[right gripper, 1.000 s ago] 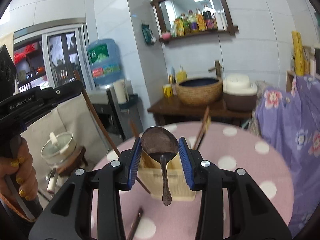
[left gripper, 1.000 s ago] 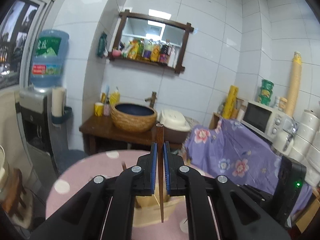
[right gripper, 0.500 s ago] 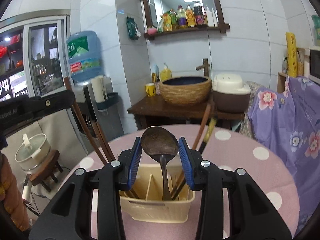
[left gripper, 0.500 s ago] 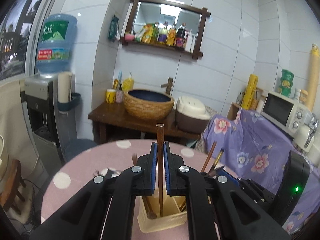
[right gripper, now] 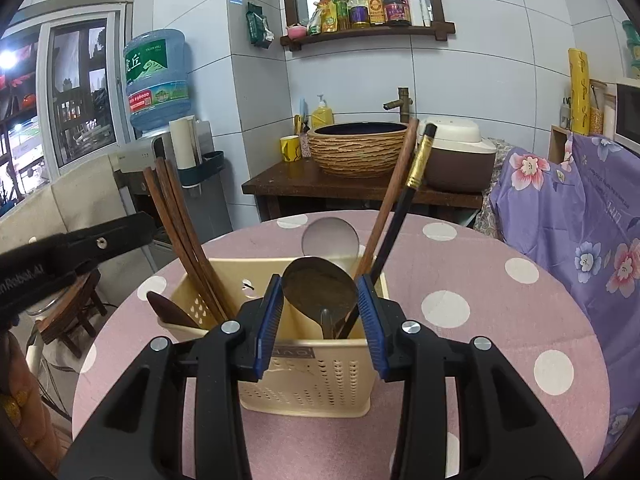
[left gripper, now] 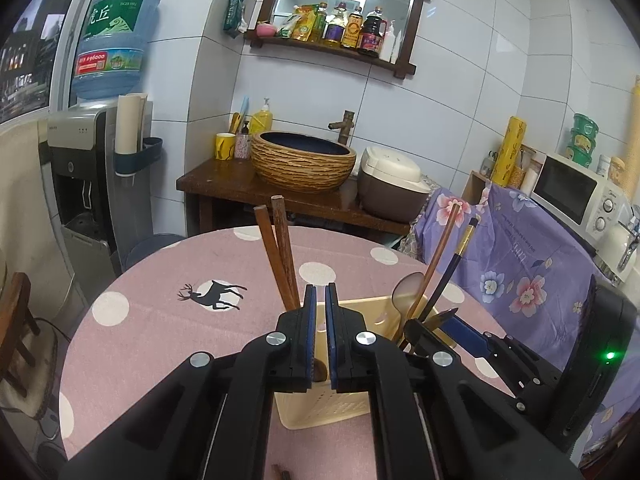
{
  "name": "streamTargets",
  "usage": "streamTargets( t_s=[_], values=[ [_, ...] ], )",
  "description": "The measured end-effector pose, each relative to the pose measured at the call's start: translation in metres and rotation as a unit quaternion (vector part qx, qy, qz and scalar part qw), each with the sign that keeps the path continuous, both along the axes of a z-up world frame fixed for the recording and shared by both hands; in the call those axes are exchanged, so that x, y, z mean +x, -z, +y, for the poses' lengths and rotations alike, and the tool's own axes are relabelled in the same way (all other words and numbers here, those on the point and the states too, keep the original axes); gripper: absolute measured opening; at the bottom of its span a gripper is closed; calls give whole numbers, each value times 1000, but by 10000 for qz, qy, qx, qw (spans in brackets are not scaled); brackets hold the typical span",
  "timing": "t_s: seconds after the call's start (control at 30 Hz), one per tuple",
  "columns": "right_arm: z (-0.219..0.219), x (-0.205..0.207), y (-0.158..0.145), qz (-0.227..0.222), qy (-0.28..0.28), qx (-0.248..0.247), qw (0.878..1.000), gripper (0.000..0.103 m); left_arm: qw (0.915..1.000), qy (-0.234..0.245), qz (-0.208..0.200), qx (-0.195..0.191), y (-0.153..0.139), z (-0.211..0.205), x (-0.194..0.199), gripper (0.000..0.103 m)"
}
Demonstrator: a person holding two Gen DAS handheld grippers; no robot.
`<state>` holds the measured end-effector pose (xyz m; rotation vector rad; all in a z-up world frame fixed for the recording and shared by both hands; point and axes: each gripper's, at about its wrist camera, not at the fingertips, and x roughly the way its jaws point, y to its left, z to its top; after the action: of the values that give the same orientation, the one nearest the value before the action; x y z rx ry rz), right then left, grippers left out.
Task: Organize utensils
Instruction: 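Lower the spoon and chopstick into the basket and open both tools, then close the right tool on the last black chopstick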
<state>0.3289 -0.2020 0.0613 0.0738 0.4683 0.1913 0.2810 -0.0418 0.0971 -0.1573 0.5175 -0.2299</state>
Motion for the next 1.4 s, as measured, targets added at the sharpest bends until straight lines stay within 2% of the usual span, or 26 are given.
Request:
streamTargets(
  t_s=[0.1,0.17,0.2,0.23,0.27,0.4,0.43,0.53,0.67,0.8,0.9,1.0,1.07,1.4],
  values=[
    [0,-8,0,-108,-26,-71,9999,46,10000,5,-81,35,-3,2,-11,6],
    [-1,-18,-2,-213,21,-109,9997,53,9999,32,-156,37,-4,5,-23,12],
    [-1,-26,-4,-293,38,-127,9995,61,9998,32,-194,24,-3,7,-30,25],
    [-1,-33,-6,-357,68,-165,9992,64,9997,18,-232,3,-2,8,-37,45],
    [0,-43,-8,-431,131,-266,9986,71,9996,-7,-293,-22,0,13,-47,52],
    [3,-78,-7,-406,252,-551,9973,89,9993,-158,-345,70,15,27,-77,64],
    [3,-86,-5,-329,235,-558,9976,91,9992,-211,-325,101,20,31,-83,69],
    [7,-107,6,-24,114,-559,9984,94,9987,-387,-218,248,38,44,-98,75],
    [13,-126,28,401,-8,-557,9976,97,9972,-553,189,473,69,59,-109,82],
    [20,-137,57,836,-40,-615,9946,97,9948,-761,541,402,94,79,-123,86],
    [23,-141,80,1229,28,-570,9908,97,9925,-985,589,432,106,91,-136,91],
    [28,-145,98,1549,28,-532,9865,97,9894,-1129,555,724,114,93,-146,95],
    [35,-148,106,1657,7,-593,9844,97,9879,-1142,581,869,118,93,-149,97],
    [64,-156,123,1992,-113,-1037,9744,97,9875,-1145,743,789,134,101,-160,98]
  ],
)
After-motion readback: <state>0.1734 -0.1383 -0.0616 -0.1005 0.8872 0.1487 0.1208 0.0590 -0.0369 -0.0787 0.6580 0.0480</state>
